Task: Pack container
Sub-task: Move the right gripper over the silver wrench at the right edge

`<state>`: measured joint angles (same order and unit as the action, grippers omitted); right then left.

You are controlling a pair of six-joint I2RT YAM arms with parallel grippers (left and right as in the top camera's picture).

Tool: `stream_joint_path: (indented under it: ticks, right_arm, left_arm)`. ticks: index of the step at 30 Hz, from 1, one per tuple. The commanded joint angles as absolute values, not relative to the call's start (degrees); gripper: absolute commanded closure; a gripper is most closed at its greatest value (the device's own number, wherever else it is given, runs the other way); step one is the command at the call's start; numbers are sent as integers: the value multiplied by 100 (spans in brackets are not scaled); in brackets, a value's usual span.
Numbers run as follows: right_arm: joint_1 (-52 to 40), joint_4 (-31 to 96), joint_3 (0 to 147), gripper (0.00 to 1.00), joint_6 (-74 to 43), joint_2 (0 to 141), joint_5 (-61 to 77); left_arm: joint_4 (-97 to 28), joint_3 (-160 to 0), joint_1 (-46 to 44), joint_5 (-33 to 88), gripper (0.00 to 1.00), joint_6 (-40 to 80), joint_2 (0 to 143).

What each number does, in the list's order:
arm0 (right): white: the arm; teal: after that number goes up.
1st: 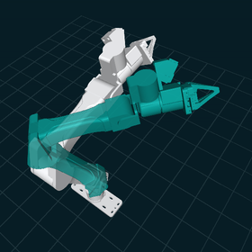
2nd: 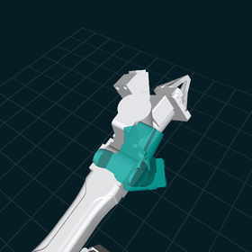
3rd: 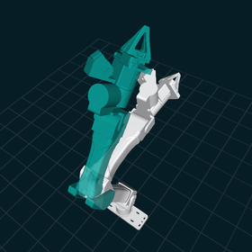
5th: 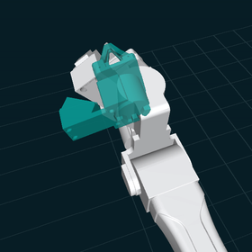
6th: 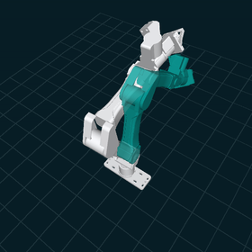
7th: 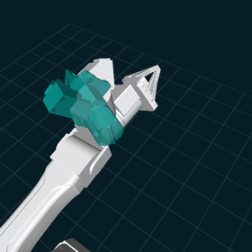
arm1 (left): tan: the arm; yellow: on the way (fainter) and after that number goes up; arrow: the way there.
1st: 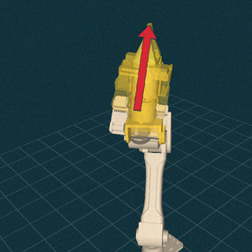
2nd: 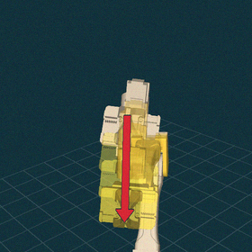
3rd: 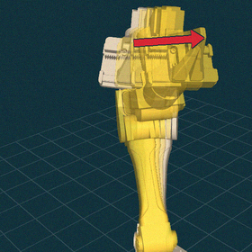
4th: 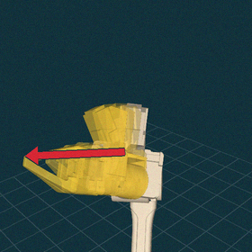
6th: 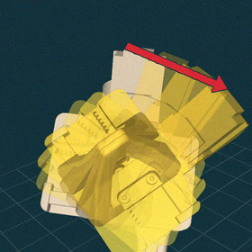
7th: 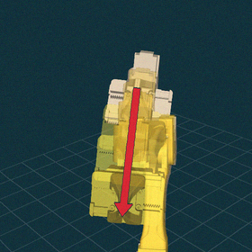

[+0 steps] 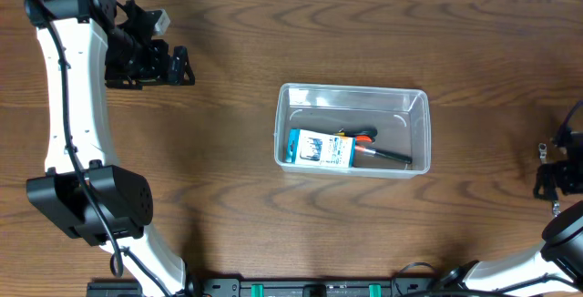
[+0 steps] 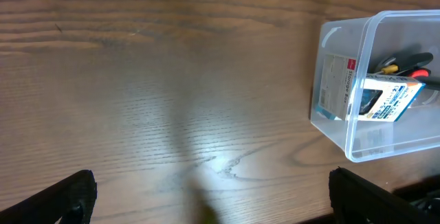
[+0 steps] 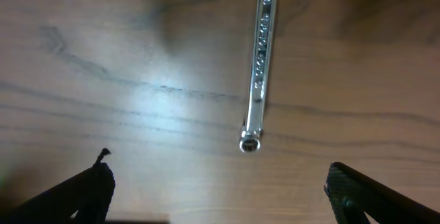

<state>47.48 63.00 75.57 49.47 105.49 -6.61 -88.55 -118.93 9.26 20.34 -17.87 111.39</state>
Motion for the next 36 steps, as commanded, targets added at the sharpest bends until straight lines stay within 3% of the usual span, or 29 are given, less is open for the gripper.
stream_joint_path:
  ticks: [1, 13, 36]
  right_arm:
    - [4794, 6066, 7354, 1, 5041, 10578, -773]
    - [4792, 5046, 7015, 1, 4722, 10600, -620]
    - [4794, 4678, 7002, 1, 4735, 11271, -379]
  left_arm:
    - [-8886, -11911, 923, 1984, 2, -1817, 11177]
    - [-8886, -11911, 923, 1984, 2, -1817, 11177]
    - [-8886, -11911, 923, 1984, 2, -1817, 11177]
